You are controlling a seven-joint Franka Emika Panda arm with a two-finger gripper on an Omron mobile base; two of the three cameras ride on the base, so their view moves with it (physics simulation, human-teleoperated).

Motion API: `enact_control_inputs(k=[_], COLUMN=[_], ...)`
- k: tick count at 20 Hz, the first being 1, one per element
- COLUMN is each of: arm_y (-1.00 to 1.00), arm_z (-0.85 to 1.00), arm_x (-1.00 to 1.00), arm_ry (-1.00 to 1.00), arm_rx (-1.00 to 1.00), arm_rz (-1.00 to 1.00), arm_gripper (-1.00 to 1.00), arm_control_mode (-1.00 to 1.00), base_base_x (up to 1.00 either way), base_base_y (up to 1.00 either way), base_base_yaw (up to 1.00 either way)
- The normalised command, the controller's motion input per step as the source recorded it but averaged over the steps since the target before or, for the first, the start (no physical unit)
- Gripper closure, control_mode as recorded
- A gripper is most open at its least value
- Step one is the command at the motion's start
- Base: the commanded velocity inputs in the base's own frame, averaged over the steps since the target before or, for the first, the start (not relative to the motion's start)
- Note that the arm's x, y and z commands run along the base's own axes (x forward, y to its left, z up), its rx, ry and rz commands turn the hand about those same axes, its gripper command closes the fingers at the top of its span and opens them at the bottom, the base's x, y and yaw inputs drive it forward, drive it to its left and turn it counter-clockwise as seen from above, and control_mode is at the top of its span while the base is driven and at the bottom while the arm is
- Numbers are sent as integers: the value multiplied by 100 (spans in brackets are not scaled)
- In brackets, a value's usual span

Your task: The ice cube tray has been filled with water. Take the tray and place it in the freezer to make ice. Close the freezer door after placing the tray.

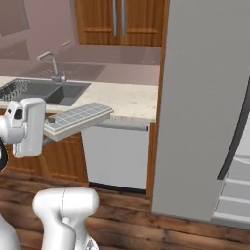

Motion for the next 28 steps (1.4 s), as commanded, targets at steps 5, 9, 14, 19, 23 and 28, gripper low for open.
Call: enact_control_inputs(k=[5, 9, 14, 19, 23, 28], arm_y=[0, 0, 0, 0, 0, 0], arm_z=[0, 0, 0, 0, 0, 0], arm_x=[0, 0, 0, 0, 0, 0], arm_ry=[0, 0, 0, 0, 0, 0], arm_rx=[0, 0, 0, 0, 0, 0], arm_rz=[0, 0, 0, 0, 0, 0], arm_gripper=[100, 100, 100, 100, 100, 100], arm_control_mode=[100, 100, 100, 100, 100, 100], base_base_x=[-16, -18, -17, -15, -9, -1], base_base_y=[-62, -64, -64, -63, -57, -49], base_base_yaw=[0, 0, -1, -1, -1, 0])
